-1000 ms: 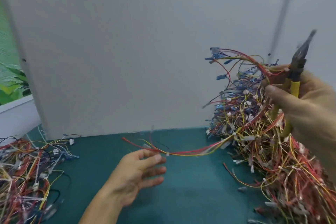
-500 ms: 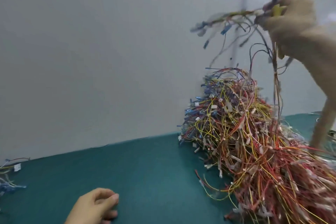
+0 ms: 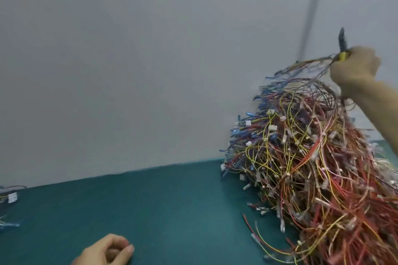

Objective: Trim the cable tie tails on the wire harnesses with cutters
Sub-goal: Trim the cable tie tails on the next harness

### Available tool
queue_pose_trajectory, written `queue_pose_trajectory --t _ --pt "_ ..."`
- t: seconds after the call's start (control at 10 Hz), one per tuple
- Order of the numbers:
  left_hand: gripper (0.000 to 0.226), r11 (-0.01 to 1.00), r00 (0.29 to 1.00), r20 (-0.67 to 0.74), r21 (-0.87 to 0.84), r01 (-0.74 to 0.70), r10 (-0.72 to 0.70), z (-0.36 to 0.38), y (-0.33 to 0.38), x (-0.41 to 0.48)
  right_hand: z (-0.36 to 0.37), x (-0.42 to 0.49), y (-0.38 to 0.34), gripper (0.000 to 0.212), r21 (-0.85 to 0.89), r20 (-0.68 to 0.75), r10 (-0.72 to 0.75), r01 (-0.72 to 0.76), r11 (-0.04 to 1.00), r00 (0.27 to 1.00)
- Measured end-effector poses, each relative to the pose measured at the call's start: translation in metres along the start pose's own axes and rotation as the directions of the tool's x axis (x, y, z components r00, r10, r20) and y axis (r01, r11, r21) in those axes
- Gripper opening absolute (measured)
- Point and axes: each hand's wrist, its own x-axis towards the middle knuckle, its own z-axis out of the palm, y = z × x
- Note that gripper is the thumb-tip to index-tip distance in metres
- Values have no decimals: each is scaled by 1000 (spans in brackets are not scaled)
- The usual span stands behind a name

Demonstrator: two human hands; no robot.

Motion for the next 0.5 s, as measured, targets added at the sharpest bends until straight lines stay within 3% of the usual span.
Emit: queue_pose_trajectory --t 0.1,0.2,0.3,0.4,0.5 --pt "18 1000 1000 6 29 -2 2 0 -2 3 9 8 0 17 -83 -49 -56 51 995 997" --pt "14 999 1000 5 44 -12 11 1 -5 2 30 -10 20 19 -355 247 -67 155 922 967" --pt "10 999 999 40 40 -13 12 3 -5 0 33 -17 38 17 -388 377 -48 205 898 925" --pt "10 1000 996 84 20 13 -14 6 -4 -1 17 -6 20 12 -325 336 -97 213 921 937" --pt "10 997 998 66 -67 28 -23 7 -4 -3 40 33 101 13 -203 558 -233 403 892 797"
